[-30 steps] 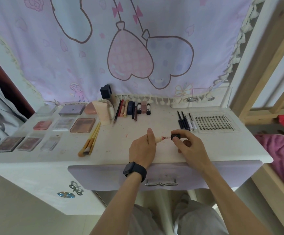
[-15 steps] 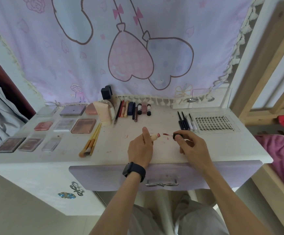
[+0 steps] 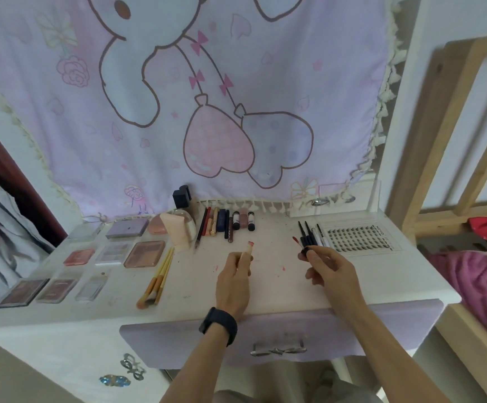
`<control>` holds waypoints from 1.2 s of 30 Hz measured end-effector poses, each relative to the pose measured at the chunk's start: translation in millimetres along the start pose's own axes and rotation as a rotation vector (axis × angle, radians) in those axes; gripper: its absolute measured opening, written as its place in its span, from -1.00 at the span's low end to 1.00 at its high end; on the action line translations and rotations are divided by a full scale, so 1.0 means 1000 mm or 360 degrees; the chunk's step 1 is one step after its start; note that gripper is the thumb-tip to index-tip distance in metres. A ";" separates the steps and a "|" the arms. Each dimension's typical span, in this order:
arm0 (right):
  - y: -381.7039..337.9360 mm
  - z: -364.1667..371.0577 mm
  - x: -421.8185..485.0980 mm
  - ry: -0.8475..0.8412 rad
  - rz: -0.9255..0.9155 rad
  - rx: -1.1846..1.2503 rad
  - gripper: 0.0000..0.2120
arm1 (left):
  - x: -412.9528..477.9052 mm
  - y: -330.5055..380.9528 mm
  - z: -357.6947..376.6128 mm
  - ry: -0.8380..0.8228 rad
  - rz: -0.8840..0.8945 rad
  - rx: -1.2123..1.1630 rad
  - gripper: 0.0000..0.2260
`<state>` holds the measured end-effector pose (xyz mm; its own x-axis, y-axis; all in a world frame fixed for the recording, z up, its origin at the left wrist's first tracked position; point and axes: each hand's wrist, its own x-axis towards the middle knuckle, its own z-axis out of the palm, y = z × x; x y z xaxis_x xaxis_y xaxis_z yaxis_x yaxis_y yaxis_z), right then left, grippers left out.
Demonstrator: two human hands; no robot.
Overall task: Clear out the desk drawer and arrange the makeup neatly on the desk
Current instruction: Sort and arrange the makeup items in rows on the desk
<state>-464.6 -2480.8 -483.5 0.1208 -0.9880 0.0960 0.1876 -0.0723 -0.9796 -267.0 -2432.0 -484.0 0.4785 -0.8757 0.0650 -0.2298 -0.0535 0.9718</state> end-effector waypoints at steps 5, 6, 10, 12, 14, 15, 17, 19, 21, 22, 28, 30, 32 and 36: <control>-0.008 -0.014 0.004 0.0047 0.0375 0.0554 -0.84 | 0.005 0.016 -0.002 -0.0184 -0.0083 0.0055 -0.87; -0.010 -0.023 0.003 0.0068 0.0437 0.0707 -0.80 | 0.005 0.020 -0.001 -0.0205 -0.0070 0.0087 -0.89; -0.013 -0.074 -0.003 0.0163 0.0483 0.0971 -0.67 | -0.002 0.032 0.021 -0.0298 0.0094 0.0255 -0.90; -0.015 -0.098 -0.003 0.0181 0.0452 0.0930 -0.63 | -0.007 0.039 0.041 -0.0317 0.0206 0.0321 -0.93; -0.019 -0.117 0.000 0.0137 0.0378 0.0724 -0.59 | -0.011 0.044 0.066 -0.0358 0.0300 0.0330 -0.95; -0.021 -0.125 0.002 0.0118 0.0332 0.0568 -0.60 | -0.013 0.045 0.079 -0.0382 0.0330 0.0347 -0.96; -0.024 -0.134 0.005 0.0117 0.0229 0.0259 -0.66 | -0.017 0.046 0.102 -0.0398 0.0341 0.0389 -0.96; -0.026 -0.138 0.007 0.0149 0.0135 -0.0001 -0.73 | -0.018 0.046 0.121 -0.0378 0.0338 0.0488 -0.91; -0.025 -0.137 0.009 0.0191 0.0070 -0.0281 -0.78 | -0.017 0.045 0.136 -0.0362 0.0343 0.0641 -0.85; -0.023 -0.134 0.011 0.0210 0.0037 -0.0455 -0.79 | -0.017 0.044 0.140 -0.0357 0.0332 0.0695 -0.83; -0.014 -0.118 0.019 0.0198 -0.0175 -0.1100 -0.81 | -0.015 0.038 0.153 -0.0242 0.0376 0.0987 -0.77; -0.011 -0.114 0.020 0.0156 -0.0252 -0.1339 -0.80 | -0.013 0.036 0.154 -0.0221 0.0383 0.1000 -0.76; -0.010 -0.111 0.021 0.0177 -0.0311 -0.1467 -0.78 | -0.012 0.033 0.153 -0.0231 0.0376 0.0943 -0.75; -0.004 -0.112 0.019 0.0258 -0.0316 -0.1597 -0.74 | -0.012 0.028 0.151 -0.0193 0.0406 0.0879 -0.78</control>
<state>-572.3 -2514.4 -497.6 0.0297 -0.9471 0.3197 -0.7180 -0.2427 -0.6523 -406.8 -2495.3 -491.9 0.2586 -0.9401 0.2220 -0.7443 -0.0474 0.6662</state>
